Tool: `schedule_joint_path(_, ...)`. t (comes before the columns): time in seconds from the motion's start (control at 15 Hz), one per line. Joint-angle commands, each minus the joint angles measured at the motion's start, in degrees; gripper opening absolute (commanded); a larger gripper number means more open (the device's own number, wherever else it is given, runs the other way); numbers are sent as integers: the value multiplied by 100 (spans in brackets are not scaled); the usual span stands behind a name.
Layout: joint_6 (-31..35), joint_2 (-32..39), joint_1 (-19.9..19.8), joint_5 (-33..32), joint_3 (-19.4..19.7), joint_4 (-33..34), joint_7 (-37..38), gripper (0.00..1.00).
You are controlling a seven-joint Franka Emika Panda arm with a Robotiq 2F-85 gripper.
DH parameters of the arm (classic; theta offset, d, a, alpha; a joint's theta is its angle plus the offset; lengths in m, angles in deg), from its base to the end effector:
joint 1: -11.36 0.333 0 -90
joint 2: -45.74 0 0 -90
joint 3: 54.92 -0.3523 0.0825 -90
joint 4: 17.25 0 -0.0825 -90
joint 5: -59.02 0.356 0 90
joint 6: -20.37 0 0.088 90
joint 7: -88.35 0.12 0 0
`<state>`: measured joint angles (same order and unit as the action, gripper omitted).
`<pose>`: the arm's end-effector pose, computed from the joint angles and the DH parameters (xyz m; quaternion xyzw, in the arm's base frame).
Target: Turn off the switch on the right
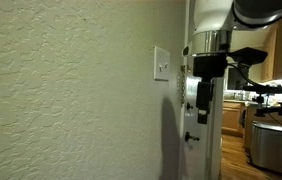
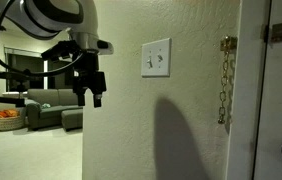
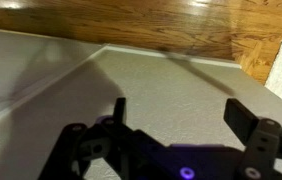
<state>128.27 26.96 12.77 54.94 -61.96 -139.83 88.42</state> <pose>0.4224 0.0633 0.5742 0.9947 0.0801 0.0381 0.0514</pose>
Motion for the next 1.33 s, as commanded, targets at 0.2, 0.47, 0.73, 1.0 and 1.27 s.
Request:
schedule_joint_path(0.2, -14, 7, 98, -30, 83, 12, 27, 100)
schedule_joint_path(0.47, -14, 7, 98, -30, 83, 12, 27, 100)
schedule_joint_path(0.73, -14, 7, 98, -30, 83, 12, 27, 100)
schedule_joint_path(1.0, -27, -76, 57, -17, 146, 111, 25, 100)
schedule_joint_path(1.27, -20, -212, 5, 10, 297, 209, 11, 100)
